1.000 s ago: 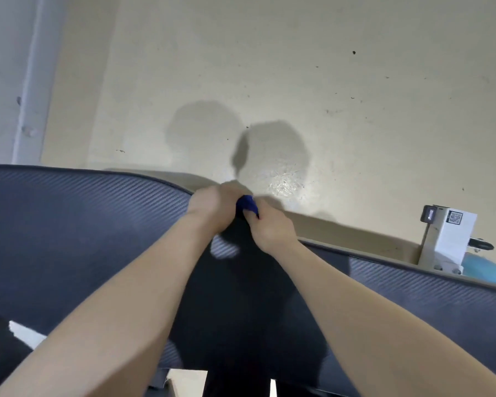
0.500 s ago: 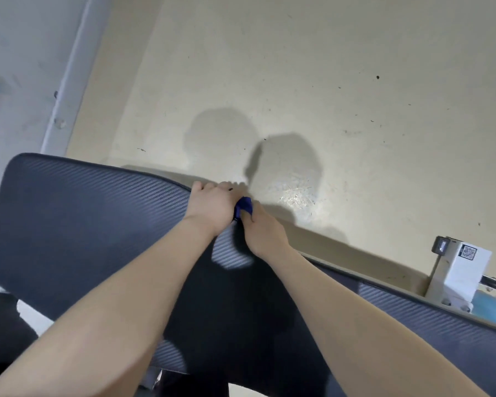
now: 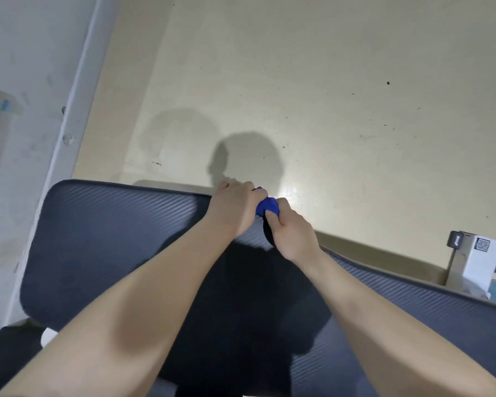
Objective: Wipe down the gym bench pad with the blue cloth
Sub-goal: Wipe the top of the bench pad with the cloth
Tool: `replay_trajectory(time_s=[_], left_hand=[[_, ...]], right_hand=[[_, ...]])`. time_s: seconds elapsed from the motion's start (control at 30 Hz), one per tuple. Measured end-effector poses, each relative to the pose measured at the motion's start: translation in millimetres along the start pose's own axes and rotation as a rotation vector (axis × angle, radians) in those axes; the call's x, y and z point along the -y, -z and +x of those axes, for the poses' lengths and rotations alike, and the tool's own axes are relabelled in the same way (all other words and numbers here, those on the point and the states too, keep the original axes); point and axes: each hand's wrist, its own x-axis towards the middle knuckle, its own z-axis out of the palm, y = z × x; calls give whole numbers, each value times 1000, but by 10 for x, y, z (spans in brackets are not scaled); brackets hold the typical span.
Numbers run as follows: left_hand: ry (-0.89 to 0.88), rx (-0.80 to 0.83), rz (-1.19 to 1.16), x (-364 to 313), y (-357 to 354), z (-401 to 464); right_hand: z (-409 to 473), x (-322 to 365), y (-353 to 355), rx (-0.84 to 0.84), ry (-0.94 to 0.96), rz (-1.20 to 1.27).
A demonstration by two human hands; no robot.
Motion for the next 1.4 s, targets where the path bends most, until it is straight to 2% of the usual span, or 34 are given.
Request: replay_trajectory(time_s=[0.2, 0.33, 0.43, 0.53, 0.8, 1.07, 1.17, 1.23, 1.3, 1.37, 1.4], left_hand=[[139, 15, 64, 986, 224, -267], [59, -127, -11, 870, 140, -322], [46, -31, -74, 744, 158, -223], [44, -70, -60, 1031, 178, -273], [229, -137, -45, 2048, 228, -657], [315, -240, -126, 2798, 225, -971], [412, -276, -230, 3063, 160, -1117], [513, -303, -415, 3162, 109, -1272], [612, -341, -601, 3178, -5, -1510], [670, -370, -689, 3143, -214, -1812], [688, -376, -715, 3124, -343, -1962]], right_hand=[[423, 774, -453, 18, 159, -185], [344, 671, -291, 92, 130, -98], [318, 616, -192, 75, 89, -338], [377, 832, -335, 5, 134, -543], [769, 1666, -1095, -40, 284, -425], [1012, 2269, -1558, 72, 415, -303], [1061, 2526, -1698, 79, 482, -346], [1071, 2686, -1839, 80, 562, -502], [1052, 2830, -2003, 14, 705, -704], [979, 2886, -2217, -84, 898, -858], [908, 2904, -2326, -66, 941, -905]])
